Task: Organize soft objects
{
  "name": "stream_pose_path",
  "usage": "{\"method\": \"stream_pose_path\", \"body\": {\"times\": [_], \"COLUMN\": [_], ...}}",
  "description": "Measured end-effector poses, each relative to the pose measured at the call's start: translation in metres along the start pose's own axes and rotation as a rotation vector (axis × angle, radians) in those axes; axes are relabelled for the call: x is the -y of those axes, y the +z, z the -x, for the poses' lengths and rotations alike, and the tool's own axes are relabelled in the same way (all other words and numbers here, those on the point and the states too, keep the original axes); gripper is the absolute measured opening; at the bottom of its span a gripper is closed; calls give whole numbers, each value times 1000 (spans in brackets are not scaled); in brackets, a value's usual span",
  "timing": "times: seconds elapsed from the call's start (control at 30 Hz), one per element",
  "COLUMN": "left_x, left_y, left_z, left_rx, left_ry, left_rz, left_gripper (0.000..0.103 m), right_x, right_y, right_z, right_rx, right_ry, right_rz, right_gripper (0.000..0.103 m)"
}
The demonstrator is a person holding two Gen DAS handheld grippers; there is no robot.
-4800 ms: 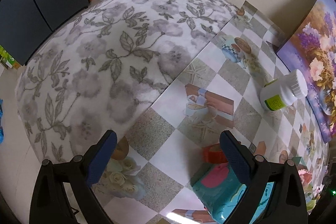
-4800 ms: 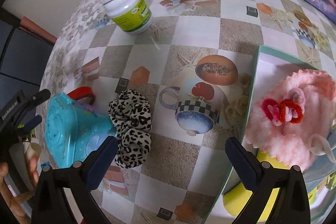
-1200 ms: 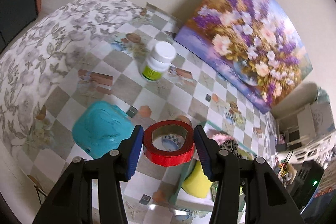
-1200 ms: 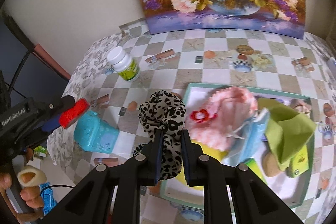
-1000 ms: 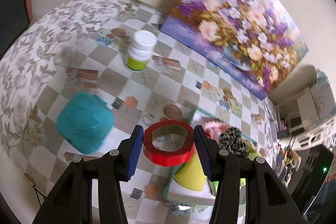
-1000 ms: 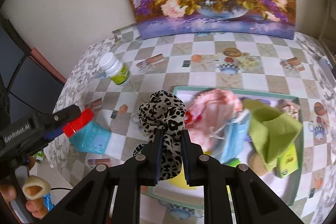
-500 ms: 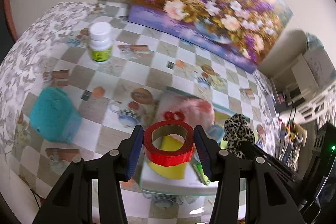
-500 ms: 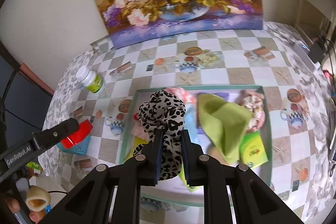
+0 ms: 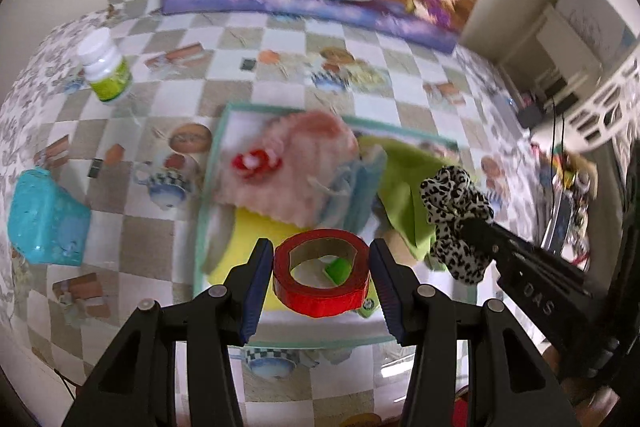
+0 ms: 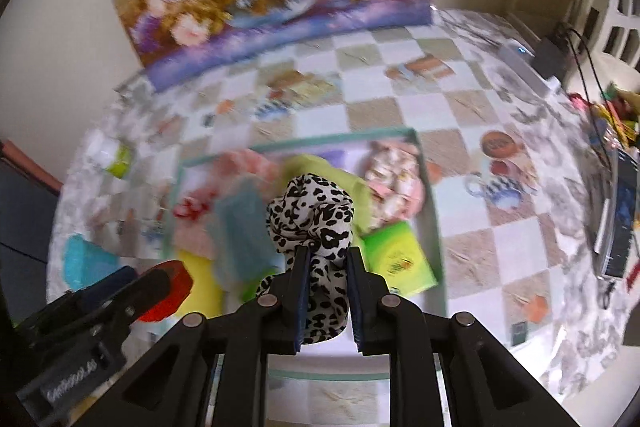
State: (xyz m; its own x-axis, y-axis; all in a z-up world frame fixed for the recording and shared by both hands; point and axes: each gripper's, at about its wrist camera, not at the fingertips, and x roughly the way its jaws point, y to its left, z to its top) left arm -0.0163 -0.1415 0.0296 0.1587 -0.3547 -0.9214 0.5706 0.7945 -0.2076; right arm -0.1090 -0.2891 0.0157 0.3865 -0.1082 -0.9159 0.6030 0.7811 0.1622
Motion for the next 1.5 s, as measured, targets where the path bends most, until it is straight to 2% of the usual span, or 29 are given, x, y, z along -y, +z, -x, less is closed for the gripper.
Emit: {"method": "stream_pose_path", "body": {"times": [0.17, 0.23, 0.27, 0.33, 0.4, 0.5, 0.53, 0.6, 0.67, 0.87, 0.9, 1.0, 1.1, 1.5], "left_x": [2, 1, 0, -2, -5, -13, -17, -26, -36, -68, -71, -76, -78, -77], "left_y": [-6, -8, -8, -8, -7, -2, -2, -1, -2, -7, -9, -13, -20, -43], "left_z": [-25, -31, -32, -31, -28, -25, -23, -22, -21, -18, -18, -16, -14, 8], "left_rx": [-74, -98, -103, -99, -86, -72, -65, -53, -51, -49, -45, -30, -25, 40], "left_ry": [39, 38, 36, 37, 42, 46, 54, 83, 116, 201, 212, 244, 265, 274], "left_rz": [-12, -7, -3, 2, 10, 35, 46, 68, 87, 139, 142, 135, 115, 72], "left_gripper": [51, 52, 56, 66, 68, 71, 75, 79, 87, 88, 88, 88, 101, 102], "right_x": [3, 2, 2, 1, -1, -4, -5, -6, -9, -14, -15, -18, -23, -36], "right_y": [-6, -7, -8, -8, -8, -7, -8, -8, -9, -20, -22, -27, -33, -63], "right_z": [-31, -32, -32, -29, -27, -24, -23, -24, -24, -23, -21, -15, -10, 5], "right_rx": [-110, -116, -113, -102, -92, -86, -86, -85, -83, -76, -68, -42, -18, 21], "right_ry": [-27, -32, -33, -30, -38, -49, -52, -60, -64, -70, -70, -67, -64, -51], "right_rz": [-4, -3, -3, -4, -2, 3, 5, 10, 15, 25, 31, 32, 34, 56], "right_gripper": [21, 22, 24, 33, 43, 49, 51, 63, 67, 100, 103, 103, 103, 103]}}
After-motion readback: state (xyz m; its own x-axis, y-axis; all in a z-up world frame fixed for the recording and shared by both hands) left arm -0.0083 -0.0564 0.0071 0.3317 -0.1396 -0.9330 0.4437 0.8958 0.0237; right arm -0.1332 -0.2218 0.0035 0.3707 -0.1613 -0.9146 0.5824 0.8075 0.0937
